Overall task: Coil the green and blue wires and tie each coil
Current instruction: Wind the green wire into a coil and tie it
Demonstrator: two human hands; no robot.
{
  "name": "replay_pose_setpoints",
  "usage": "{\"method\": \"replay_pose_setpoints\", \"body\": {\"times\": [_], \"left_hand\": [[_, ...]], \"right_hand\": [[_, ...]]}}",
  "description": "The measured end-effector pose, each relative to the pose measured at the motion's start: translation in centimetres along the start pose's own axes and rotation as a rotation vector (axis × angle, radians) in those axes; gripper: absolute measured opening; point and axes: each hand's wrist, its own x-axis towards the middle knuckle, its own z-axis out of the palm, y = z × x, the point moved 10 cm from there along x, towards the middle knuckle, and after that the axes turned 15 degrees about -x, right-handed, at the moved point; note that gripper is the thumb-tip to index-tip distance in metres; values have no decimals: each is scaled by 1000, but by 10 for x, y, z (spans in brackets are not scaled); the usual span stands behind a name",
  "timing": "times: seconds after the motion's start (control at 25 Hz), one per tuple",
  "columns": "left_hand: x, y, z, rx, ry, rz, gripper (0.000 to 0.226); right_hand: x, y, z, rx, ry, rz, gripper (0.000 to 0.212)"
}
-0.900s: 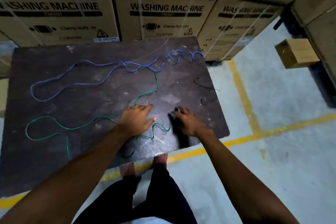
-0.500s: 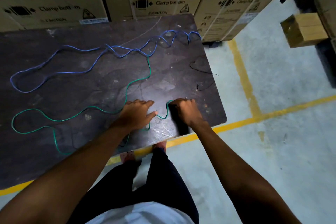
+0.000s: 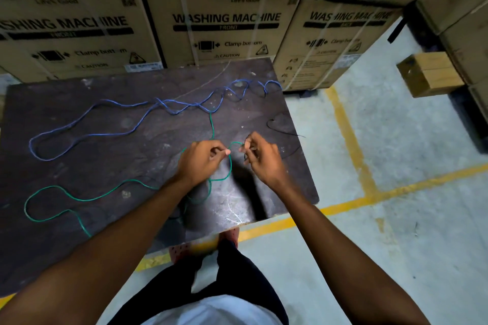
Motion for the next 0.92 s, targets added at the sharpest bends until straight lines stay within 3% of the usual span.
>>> {"method": "replay_pose_setpoints", "body": {"times": [0.24, 0.32, 0.4, 0.72, 0.92], "left_hand": [[25, 47, -24, -377, 28, 20, 14], [33, 70, -40, -514, 72, 35, 6], [42, 92, -54, -562, 80, 62, 22], [70, 157, -126, -389, 231, 318, 4], [67, 173, -155, -373, 342, 346, 8]], "right_hand": [[22, -17, -34, 285, 77, 88, 19], [29, -22, -45, 201, 68, 55, 11], [35, -30, -61, 123, 66, 20, 25], [48, -77, -98, -93, 46, -113, 41], [55, -98, -91, -535, -53, -144, 46]]}}
